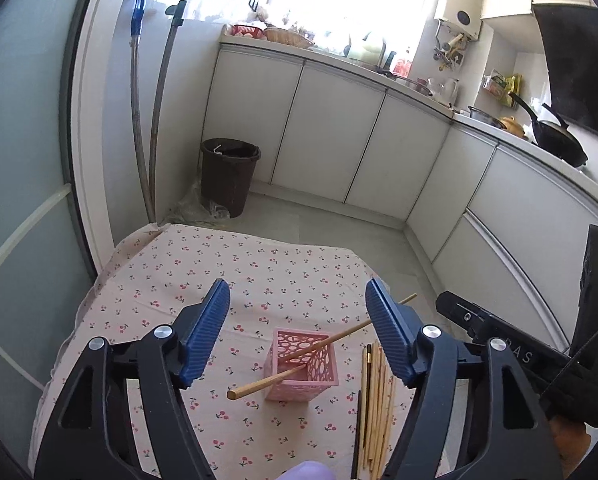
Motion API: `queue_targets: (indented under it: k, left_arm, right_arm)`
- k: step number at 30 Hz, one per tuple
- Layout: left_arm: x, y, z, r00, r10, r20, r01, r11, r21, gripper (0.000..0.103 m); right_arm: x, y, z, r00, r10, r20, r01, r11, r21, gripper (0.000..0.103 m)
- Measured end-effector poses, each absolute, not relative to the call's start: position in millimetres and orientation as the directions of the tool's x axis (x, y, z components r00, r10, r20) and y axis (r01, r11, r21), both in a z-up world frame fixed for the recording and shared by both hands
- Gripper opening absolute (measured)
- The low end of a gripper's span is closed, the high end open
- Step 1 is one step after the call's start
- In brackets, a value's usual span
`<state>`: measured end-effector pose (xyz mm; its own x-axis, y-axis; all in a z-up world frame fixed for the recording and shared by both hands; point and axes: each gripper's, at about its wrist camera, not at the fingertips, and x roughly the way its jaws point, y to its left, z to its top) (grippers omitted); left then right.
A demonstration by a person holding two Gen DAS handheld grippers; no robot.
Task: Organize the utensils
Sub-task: 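Withdraw both open tools from the pink basket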
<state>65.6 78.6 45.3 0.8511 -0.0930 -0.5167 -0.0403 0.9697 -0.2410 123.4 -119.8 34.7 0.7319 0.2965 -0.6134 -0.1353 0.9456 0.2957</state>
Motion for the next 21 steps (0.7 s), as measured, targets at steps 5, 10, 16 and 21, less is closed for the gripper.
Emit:
queue_targets:
  k: [5,10,16,21]
  left_arm:
    - [56,62,40,0.85,-0.039,-0.525,-0.044,0.989,-0.144,0.077]
    - [50,48,32,0.849,-0.01,-0.528,-0.039,0.996,-0.081,0.086]
    - [44,34,27,0.847,0.016,-0.531,-0.03,0.999,-0.019,0.087]
    - [39,25,21,0.843,0.02,-0.537,-0.015,1.0,0.013,0.094]
  right_arm:
    - [103,-129,31,0.751,0.246,-0.613,-0.126,0.964,0.233,0.071]
    - [85,-143,22,0.756,0.197,-0.625,-0.094,0.976,0.194,0.082]
    - [72,-162,18,0.764,0.144,-0.629,-0.031,0.982,0.188,0.085]
    - [60,-172,14,0.767,0.095,-0.635,0.016,0.986,0.167,0.091]
